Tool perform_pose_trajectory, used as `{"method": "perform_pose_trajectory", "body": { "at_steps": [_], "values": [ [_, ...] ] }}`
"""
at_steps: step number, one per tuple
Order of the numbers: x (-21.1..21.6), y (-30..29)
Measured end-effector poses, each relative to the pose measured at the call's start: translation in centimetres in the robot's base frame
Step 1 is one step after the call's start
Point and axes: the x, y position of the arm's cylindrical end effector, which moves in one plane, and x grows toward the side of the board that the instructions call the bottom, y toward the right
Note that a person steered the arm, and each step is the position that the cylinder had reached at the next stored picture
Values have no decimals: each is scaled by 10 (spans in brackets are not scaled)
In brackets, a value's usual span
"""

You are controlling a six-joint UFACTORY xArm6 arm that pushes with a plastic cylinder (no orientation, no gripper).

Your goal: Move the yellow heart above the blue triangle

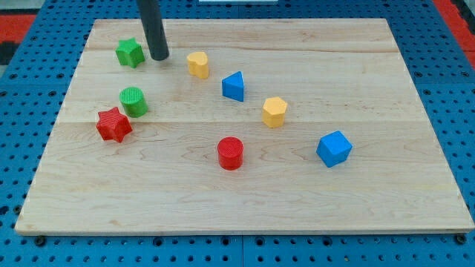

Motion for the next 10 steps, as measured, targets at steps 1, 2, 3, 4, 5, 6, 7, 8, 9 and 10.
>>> {"method": "perform_pose_trajectory", "body": {
  "at_steps": [1,2,3,4,5,6,7,8,9,10],
  "values": [
    [30,37],
    [-7,123],
    [-9,126],
    [14,160],
    [-28,198],
    [-41,150],
    [-28,124],
    [-21,126],
    [19,126],
    [28,47]
  ]
}}
